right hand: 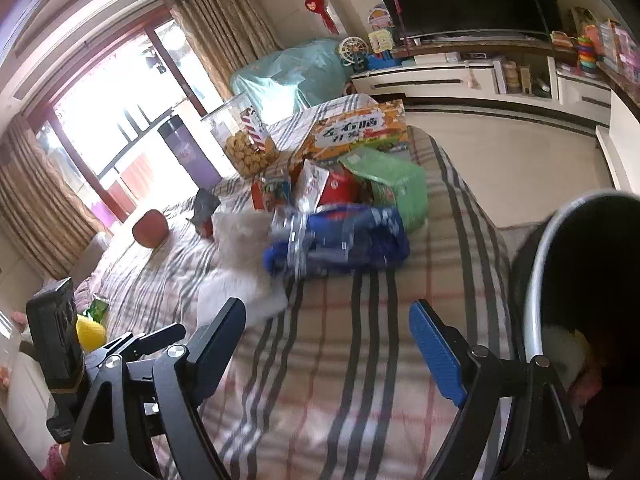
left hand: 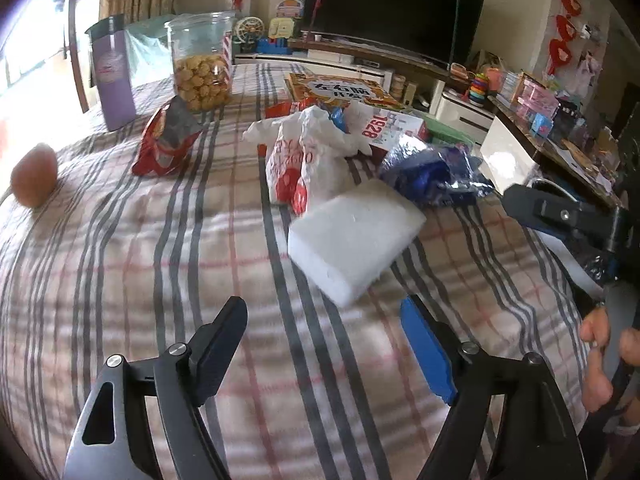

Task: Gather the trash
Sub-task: 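Move both tools back to the bed toward the white sponge and blue bag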

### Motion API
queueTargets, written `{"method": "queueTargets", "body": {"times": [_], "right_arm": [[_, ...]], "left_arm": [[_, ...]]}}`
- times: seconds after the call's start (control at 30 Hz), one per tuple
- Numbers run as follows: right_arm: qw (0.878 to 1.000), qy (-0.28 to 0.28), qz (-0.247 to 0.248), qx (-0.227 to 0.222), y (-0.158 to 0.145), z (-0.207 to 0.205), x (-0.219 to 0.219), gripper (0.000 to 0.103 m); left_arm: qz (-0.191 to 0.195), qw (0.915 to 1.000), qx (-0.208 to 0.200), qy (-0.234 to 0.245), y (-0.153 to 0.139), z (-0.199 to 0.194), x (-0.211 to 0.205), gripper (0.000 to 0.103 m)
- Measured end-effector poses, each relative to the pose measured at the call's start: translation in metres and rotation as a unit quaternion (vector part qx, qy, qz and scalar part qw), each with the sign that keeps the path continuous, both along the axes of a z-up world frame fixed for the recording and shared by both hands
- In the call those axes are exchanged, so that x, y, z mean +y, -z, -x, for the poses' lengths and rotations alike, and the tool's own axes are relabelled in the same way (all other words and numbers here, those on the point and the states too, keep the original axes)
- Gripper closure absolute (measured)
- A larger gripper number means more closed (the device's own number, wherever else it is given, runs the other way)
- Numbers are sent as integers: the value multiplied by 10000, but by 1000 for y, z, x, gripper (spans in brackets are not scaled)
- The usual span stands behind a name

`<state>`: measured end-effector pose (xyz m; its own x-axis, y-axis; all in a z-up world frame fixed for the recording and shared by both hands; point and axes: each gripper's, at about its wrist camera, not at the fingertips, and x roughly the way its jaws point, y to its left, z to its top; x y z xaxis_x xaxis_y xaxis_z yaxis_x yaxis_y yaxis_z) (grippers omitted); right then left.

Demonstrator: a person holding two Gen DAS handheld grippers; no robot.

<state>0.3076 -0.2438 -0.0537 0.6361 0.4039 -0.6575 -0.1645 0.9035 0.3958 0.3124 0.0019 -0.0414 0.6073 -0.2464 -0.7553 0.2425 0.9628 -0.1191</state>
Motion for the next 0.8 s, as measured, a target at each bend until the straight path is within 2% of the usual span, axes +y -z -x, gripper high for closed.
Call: {"method": "queueTargets", "body": {"times": [0.13, 0.33, 0.37, 0.4, 0.43, 0.57, 0.67, 0.8], "right_arm": [[9999, -20, -52, 124, 7, -24, 1, 14], [9988, -25, -269, 414, 25, -48, 1, 15], [9990, -3, -216, 393, 26, -49, 1, 19], [9992, 1, -166, 375, 26, -49, 1, 28], [9991, -18, -168, 382, 27, -49, 1, 29], [9993, -30, -193, 325, 25, -42, -2, 45], [9993, -22, -271, 265, 21, -31, -6, 52], [9992, -16, -370, 140, 12, -11, -12, 55]], "left_arm": [[1, 9997, 53, 240, 4, -21, -2, 24], [-110, 9989, -135, 440, 10, -35, -12, 26], [-107, 9987, -153, 467, 11, -36, -14, 30], [-94, 9985, -153, 508, 13, -36, -15, 36], [-73, 9982, -112, 590, 15, -37, -17, 45], [-220, 9980, -233, 539, 15, -28, -19, 48], [-146, 9986, -250, 435, 12, -18, -16, 49], [9, 9995, -246, 221, 8, 1, -11, 50]]}}
